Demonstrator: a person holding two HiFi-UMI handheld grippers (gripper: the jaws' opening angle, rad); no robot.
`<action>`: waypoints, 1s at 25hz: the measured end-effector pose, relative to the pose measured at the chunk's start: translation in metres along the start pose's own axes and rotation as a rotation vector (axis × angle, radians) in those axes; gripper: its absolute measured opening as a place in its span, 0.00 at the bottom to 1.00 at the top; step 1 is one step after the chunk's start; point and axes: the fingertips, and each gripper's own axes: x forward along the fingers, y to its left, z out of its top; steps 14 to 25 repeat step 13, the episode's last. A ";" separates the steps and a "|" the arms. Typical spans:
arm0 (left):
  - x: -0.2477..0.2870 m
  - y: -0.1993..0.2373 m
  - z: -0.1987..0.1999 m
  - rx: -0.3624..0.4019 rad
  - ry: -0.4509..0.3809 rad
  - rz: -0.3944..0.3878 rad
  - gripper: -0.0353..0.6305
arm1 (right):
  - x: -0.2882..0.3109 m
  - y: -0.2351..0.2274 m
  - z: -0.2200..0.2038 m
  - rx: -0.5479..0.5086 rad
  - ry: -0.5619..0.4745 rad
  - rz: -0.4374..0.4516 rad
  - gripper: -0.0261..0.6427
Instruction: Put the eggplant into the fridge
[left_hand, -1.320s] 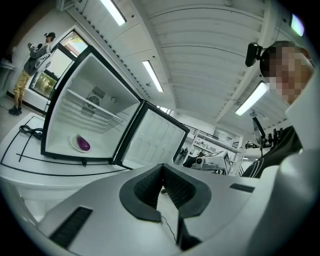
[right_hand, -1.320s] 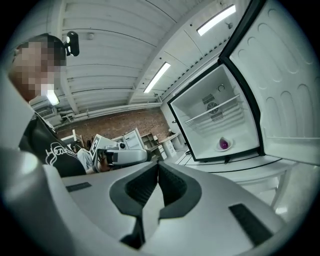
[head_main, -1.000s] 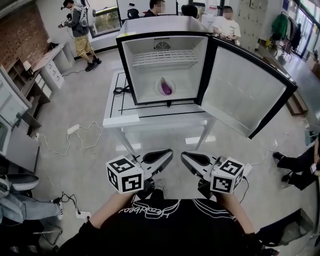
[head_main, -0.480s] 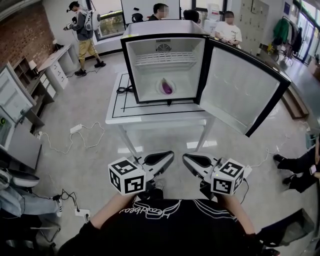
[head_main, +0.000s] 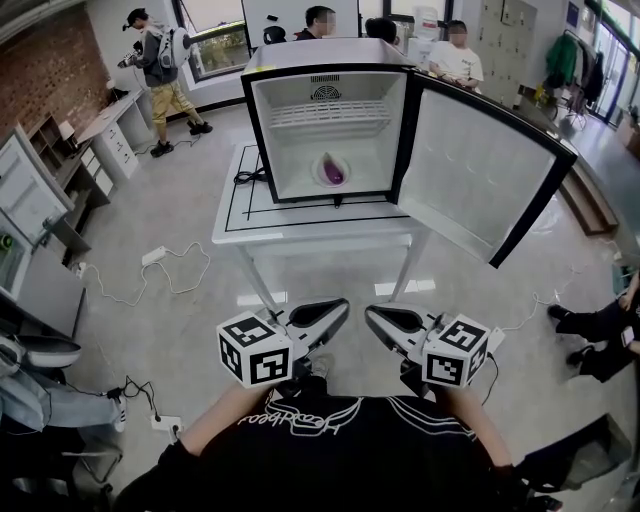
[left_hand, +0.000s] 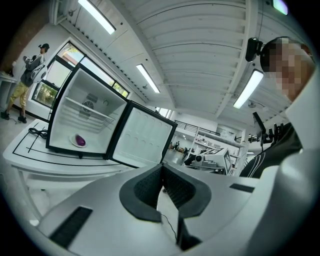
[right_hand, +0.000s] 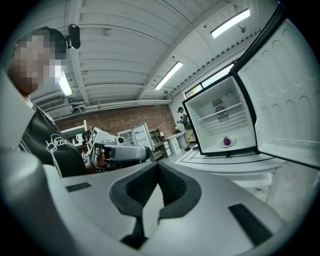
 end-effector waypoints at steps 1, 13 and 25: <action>0.000 -0.001 -0.001 0.002 0.002 -0.002 0.07 | 0.000 0.000 0.000 -0.001 -0.003 -0.001 0.05; 0.015 -0.022 -0.005 0.034 0.015 -0.018 0.06 | -0.028 -0.002 0.000 -0.029 -0.015 -0.041 0.05; 0.015 -0.022 -0.005 0.034 0.015 -0.018 0.06 | -0.028 -0.002 0.000 -0.029 -0.015 -0.041 0.05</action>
